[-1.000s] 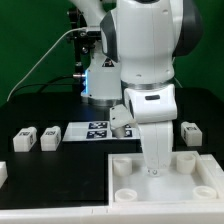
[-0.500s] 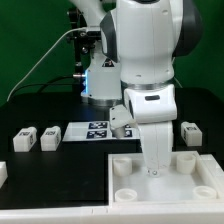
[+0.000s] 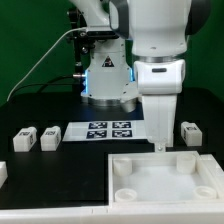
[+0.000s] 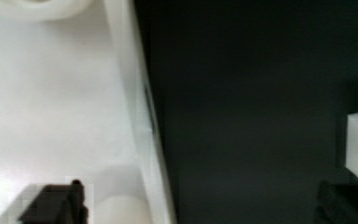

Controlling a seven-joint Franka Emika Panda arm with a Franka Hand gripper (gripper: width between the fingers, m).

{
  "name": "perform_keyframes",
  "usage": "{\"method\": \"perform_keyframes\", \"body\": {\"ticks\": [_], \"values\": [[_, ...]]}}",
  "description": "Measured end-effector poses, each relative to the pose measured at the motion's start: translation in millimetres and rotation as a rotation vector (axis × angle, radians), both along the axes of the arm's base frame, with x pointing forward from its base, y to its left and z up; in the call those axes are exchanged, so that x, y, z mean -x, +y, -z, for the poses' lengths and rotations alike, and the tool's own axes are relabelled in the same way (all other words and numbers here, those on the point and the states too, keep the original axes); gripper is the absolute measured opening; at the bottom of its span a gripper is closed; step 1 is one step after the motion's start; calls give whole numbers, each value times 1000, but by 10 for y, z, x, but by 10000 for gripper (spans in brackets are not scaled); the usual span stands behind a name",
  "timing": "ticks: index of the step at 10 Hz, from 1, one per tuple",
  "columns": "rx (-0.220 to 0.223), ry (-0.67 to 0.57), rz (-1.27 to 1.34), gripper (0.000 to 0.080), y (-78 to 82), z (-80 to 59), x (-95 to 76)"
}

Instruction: Assemble one leg

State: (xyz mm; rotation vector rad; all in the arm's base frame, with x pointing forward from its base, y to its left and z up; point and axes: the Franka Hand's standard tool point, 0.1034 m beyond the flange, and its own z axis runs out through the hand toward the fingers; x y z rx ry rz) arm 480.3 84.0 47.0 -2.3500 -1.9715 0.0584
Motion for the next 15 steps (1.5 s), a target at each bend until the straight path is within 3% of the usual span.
{"method": "perform_keyframes", "body": {"ticks": [3, 4, 5, 7, 9, 12, 15], "values": [[41, 8, 625, 649, 498, -201, 124], [44, 15, 752, 649, 587, -204, 136], [41, 22, 850, 649, 538, -187, 114], [51, 45, 1115, 649, 586, -189, 131], [70, 115, 1498, 649, 755, -132, 229], [100, 156, 1494, 649, 902, -113, 334], [350, 397, 1400, 649, 917, -45, 511]]}}
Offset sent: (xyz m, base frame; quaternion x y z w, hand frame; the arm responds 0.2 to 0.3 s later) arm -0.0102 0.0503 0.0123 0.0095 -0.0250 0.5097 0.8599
